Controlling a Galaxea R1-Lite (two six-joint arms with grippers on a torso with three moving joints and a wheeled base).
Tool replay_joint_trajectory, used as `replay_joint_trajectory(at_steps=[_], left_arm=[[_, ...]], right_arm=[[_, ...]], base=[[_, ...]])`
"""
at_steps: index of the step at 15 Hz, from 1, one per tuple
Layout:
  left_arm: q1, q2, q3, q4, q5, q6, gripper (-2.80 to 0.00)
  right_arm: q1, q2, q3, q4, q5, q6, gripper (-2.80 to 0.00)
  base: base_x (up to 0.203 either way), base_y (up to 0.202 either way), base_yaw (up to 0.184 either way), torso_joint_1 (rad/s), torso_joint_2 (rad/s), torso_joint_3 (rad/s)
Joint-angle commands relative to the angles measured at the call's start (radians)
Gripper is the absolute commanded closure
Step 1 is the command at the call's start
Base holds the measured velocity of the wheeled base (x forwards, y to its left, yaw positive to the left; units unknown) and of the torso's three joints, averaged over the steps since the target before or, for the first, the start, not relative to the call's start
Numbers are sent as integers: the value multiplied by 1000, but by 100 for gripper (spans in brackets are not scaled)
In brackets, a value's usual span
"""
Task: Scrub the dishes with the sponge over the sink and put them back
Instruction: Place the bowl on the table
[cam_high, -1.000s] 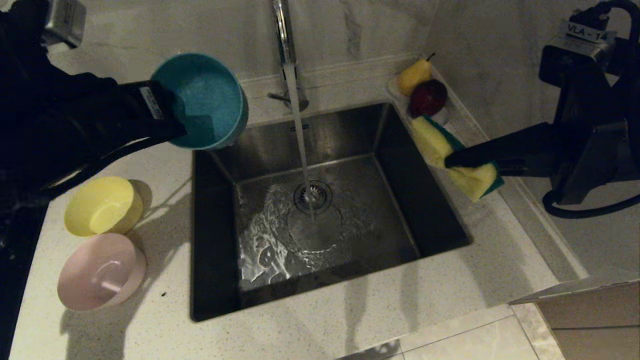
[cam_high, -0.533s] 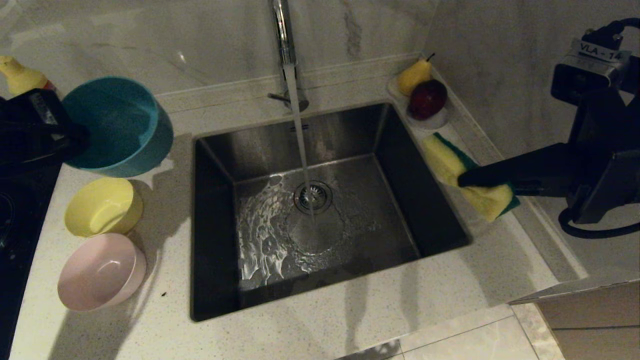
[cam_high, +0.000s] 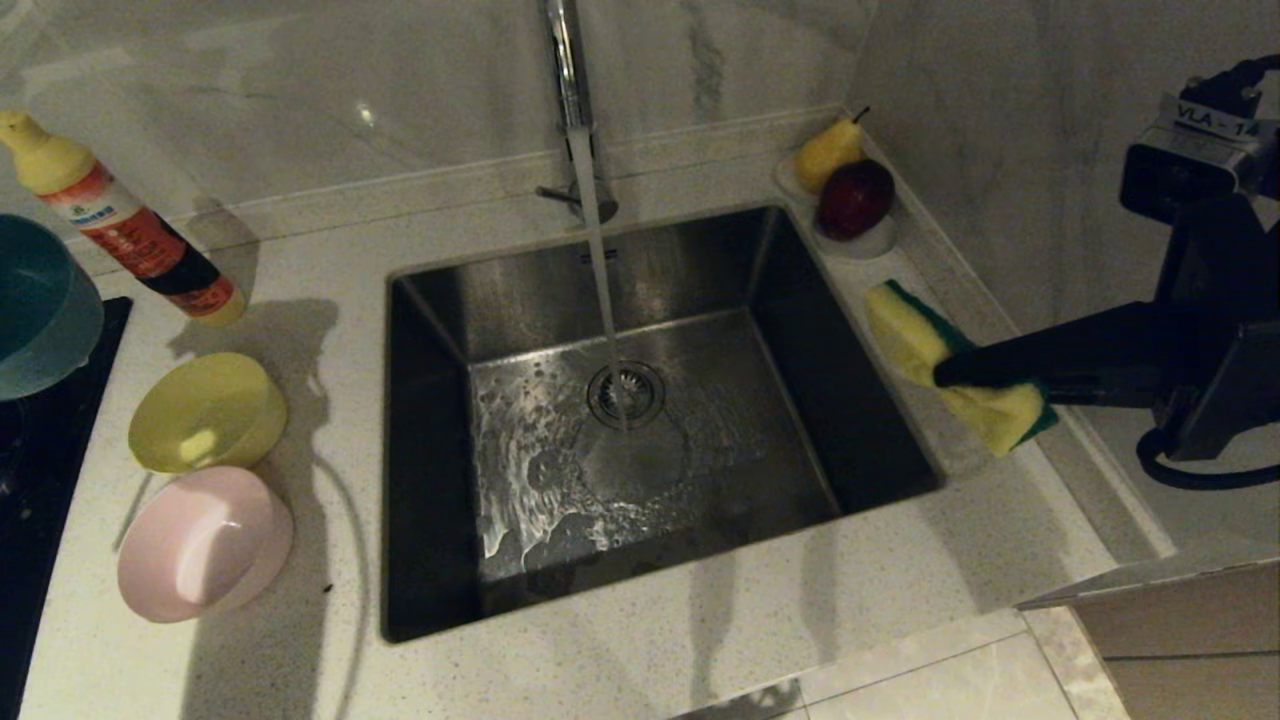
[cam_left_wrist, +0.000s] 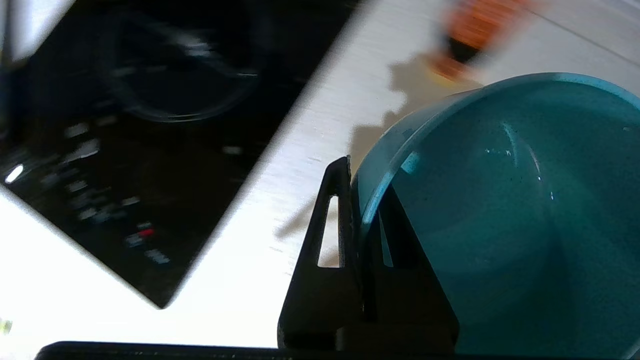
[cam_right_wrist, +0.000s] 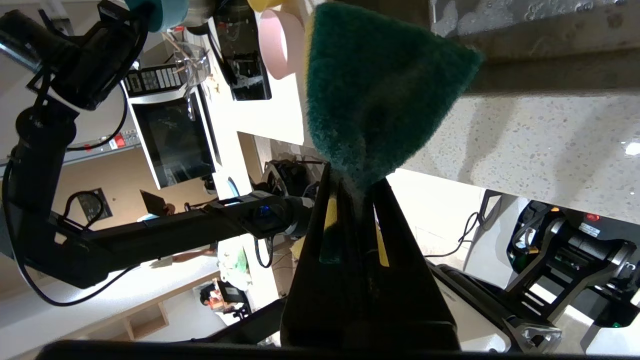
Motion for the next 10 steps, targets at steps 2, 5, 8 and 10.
replay_joint_trajectory(at_steps=[2,5,8,10], left_arm=[[179,123,-10,-6,-27,-54,0],[325,266,-37,-10,-143,-119,0],[426,409,-100,-11,-222,-177,0],[469,465,-161,-6,-302,-219,0]], right_arm=[[-7,17,2,2,2,2,0],[-7,25,8,-1,4,-4,0],[-7,25,26,-1,4,-5,0],[-2,15,46,-3,4,-19,0]], base=[[0,0,0,0,0,0],[0,0,0,0,0,0],[0,0,0,0,0,0],[0,0,0,0,0,0]])
